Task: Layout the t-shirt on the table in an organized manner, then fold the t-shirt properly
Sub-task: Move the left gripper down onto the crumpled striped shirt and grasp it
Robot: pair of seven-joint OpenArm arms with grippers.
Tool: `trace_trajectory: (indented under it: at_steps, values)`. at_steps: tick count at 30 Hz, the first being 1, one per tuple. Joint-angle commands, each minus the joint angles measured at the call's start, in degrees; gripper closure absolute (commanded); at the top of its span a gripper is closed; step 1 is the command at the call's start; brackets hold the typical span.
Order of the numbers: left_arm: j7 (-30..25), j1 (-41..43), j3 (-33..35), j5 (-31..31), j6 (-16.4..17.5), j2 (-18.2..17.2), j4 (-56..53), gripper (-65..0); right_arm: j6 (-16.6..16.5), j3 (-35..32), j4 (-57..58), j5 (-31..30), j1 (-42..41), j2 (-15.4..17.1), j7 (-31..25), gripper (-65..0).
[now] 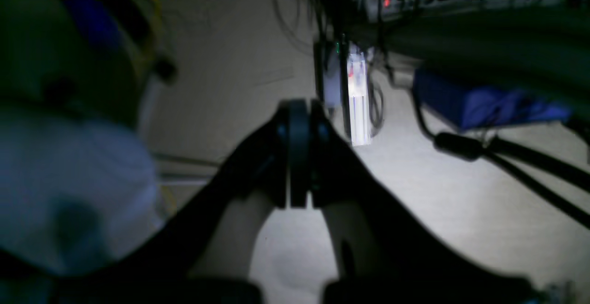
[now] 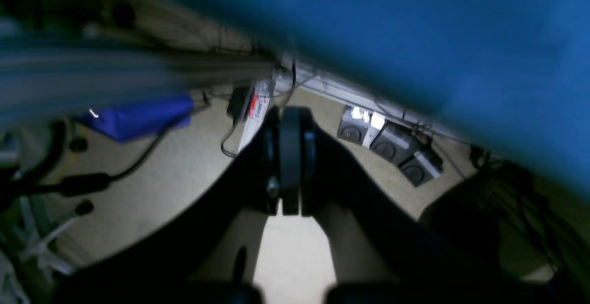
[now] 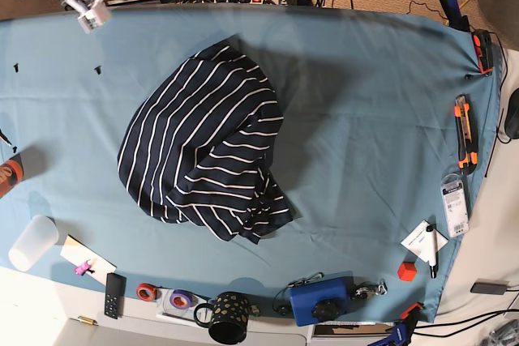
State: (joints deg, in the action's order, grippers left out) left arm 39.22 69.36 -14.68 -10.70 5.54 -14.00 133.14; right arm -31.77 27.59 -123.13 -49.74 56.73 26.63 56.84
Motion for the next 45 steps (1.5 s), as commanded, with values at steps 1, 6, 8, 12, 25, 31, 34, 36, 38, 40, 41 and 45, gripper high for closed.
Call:
trace_trajectory:
  at_steps: [1, 6, 8, 12, 25, 31, 34, 36, 38, 40, 41, 45]
  values:
    - [-0.6, 1.4, -0.1, 1.4, -0.5, -0.1, 1.9, 0.0, -0.7, 2.1, -2.0, -1.9, 0.6, 0.5, -1.1, 0.0]
    - [-2.6, 0.5, -0.1, 6.9, -6.5, -0.1, 1.9, 0.0, -3.3, 8.0, -5.5, -5.7, -0.3, 0.5, -1.4, 0.0]
    - [-2.9, -0.6, -0.1, 9.3, -7.3, -0.2, 1.9, 0.0, -3.4, 9.3, -5.5, -6.5, -2.0, 0.5, -1.4, 0.0]
    - [-3.7, -3.1, -0.1, 13.2, -7.3, -0.2, 1.9, 0.0, -3.3, 9.6, -5.5, -6.8, -5.8, 0.5, -1.4, 0.0]
    - [-13.6, -18.9, -0.1, 14.1, -7.1, -0.2, 1.9, 0.0, -3.3, 9.6, -5.5, -6.6, -17.4, 0.5, -1.6, 0.0]
    - [-13.8, -25.6, -0.1, 10.2, -7.0, -0.2, 1.9, 0.0, -3.3, 9.6, -5.5, -4.6, -21.2, 0.5, -1.7, 0.0]
    - [-13.9, -27.9, -0.1, 7.4, -4.2, -0.1, 1.9, -1.5, -3.4, 9.6, -5.5, -4.6, -21.6, 0.5, -2.7, -0.4]
    - [-15.6, -29.1, -0.1, 6.4, -1.0, -0.1, 1.9, -12.8, -3.4, 9.6, -5.5, -4.6, -21.6, 0.5, -2.9, -12.0]
    - [-20.1, -29.6, -0.1, 6.4, 2.9, -0.2, 1.9, -23.8, -3.3, 9.6, -5.5, -4.6, -21.6, 0.5, -3.1, -22.2]
    - [-25.4, -29.6, -0.1, 6.4, 6.9, -0.2, 1.9, -31.7, -3.3, 9.6, -5.5, -4.1, -21.7, 0.5, -3.7, -24.9]
    - [-27.5, -29.7, -0.1, 6.4, 9.2, -0.2, 1.9, -33.8, -3.3, 9.6, -5.5, -3.4, -21.7, 0.5, -4.2, -24.9]
    - [-28.1, -33.1, -0.1, 6.4, 18.0, -0.2, 1.9, -34.4, -3.3, 9.6, -5.5, -0.2, -21.7, 0.5, -4.8, -24.9]
